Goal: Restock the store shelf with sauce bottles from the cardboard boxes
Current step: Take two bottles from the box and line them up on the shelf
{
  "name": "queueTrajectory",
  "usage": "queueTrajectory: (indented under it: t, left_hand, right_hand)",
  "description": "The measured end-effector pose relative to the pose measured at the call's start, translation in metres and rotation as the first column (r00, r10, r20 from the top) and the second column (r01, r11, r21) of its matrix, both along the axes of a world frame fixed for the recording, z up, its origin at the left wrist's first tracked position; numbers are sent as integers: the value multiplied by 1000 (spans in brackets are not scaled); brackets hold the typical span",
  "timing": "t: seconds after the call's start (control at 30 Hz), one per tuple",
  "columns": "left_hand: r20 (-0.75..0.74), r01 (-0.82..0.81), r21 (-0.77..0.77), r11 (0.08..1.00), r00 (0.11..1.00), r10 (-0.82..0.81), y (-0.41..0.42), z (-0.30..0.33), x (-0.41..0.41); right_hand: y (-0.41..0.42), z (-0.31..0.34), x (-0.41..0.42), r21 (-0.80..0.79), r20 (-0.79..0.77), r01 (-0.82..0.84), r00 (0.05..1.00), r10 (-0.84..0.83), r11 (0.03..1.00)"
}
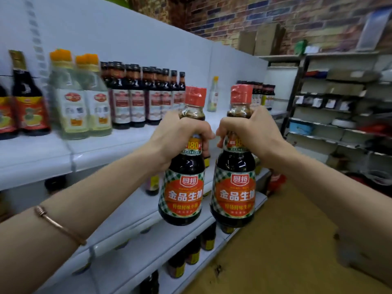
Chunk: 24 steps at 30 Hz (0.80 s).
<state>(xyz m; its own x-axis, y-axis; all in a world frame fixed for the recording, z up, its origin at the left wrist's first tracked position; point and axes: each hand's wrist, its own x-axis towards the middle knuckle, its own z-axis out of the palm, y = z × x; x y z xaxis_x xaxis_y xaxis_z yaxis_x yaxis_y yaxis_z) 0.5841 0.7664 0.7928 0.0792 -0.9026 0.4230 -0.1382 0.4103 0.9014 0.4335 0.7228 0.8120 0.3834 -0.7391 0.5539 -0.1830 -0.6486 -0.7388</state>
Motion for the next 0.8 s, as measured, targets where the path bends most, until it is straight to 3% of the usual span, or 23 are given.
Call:
queueTrajectory:
  t: [0.13,0.37,0.8]
  left_hand:
    - [25,77,-44,996,997,-76,-86,9,-13]
    - [-8,132,-33,991,991,-132,-212,5,-36]
    - [-56,-154,-45,987,987,151,-421,42,-50]
  right_hand:
    - [-75,4,-21,-27,57,108,993,-106,994]
    - [-196,8,-45,-14,103,113,988,-111,994]
    - [-444,39,-38,-31,68,-142,987,144,989]
